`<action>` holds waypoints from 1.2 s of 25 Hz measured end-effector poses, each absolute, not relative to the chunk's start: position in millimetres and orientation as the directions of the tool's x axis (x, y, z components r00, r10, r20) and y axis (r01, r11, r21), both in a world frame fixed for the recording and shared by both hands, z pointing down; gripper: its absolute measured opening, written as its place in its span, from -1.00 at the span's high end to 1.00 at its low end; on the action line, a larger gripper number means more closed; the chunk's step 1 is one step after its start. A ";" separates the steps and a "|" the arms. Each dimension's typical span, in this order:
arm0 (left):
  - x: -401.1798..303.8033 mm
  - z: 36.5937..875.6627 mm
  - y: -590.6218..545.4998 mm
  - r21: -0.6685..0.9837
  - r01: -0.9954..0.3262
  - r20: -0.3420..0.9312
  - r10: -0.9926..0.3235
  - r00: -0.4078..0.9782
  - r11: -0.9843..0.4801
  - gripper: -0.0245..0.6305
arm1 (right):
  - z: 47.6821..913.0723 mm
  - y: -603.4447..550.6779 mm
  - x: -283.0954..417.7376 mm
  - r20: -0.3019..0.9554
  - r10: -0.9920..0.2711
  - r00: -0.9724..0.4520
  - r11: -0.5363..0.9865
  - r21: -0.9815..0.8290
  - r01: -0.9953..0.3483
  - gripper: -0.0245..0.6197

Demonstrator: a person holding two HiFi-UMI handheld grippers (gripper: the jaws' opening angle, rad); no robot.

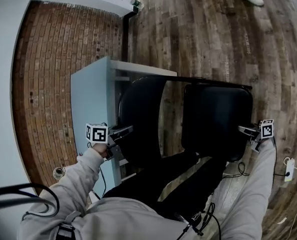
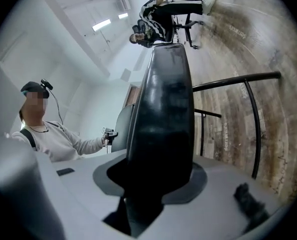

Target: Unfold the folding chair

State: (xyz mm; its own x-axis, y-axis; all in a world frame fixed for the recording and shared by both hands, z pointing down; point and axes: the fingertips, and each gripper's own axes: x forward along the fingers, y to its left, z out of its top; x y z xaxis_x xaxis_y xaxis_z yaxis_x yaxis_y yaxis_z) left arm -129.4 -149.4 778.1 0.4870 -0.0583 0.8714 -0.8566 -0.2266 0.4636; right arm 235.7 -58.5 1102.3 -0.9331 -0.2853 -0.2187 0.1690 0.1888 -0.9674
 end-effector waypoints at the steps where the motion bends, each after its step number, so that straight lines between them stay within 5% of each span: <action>1: -130.6 781.4 -149.6 0.497 -0.836 0.853 -0.047 0.520 -0.230 0.73 | 1106.4 -57.8 235.0 -0.237 -0.295 -0.926 0.194 -0.963 0.184 0.46; 10: -128.6 782.1 -151.5 0.496 -0.824 0.844 -0.073 0.532 -0.273 0.74 | 1112.1 -55.2 238.2 -0.261 -0.355 -0.898 0.191 -0.960 0.203 0.47; 13: -128.3 781.6 -148.8 0.499 -0.796 0.830 -0.075 0.552 -0.343 0.72 | 1132.0 -54.0 255.4 -0.119 -0.457 -0.881 0.111 -0.991 0.076 0.01; 14: -125.8 779.3 -143.8 0.502 -0.779 0.827 -0.053 0.559 -0.376 0.63 | 1139.3 -46.4 264.5 -0.072 -0.489 -0.869 0.056 -0.997 0.051 -0.02; 16: -122.3 773.2 -126.6 0.511 -0.746 0.831 0.024 0.556 -0.427 0.02 | 1150.1 -24.0 287.2 0.042 -0.522 -0.852 -0.047 -0.999 -0.020 -0.06; 17: -126.3 769.0 -119.8 0.496 -0.741 0.844 0.051 0.534 -0.453 -0.13 | 1156.1 -12.2 301.0 0.130 -0.520 -0.844 -0.089 -0.991 -0.098 -0.06; 20: -161.7 742.5 -117.6 0.403 -0.774 0.888 0.007 0.459 -0.488 -0.12 | 1151.9 14.3 341.2 0.352 -0.524 -0.776 -0.160 -0.935 -0.316 -0.06; 25: -172.8 673.1 -136.7 0.391 -0.782 0.817 -0.209 0.538 -0.485 -0.12 | 1052.6 5.8 402.3 0.462 -0.633 -0.621 -0.196 -0.872 -0.449 -0.06; 30: -104.1 566.6 -127.2 0.446 -0.658 0.664 -0.268 0.698 -0.607 -0.12 | 832.3 -18.2 407.7 0.321 -0.810 -0.491 -0.002 -0.838 -0.545 -0.06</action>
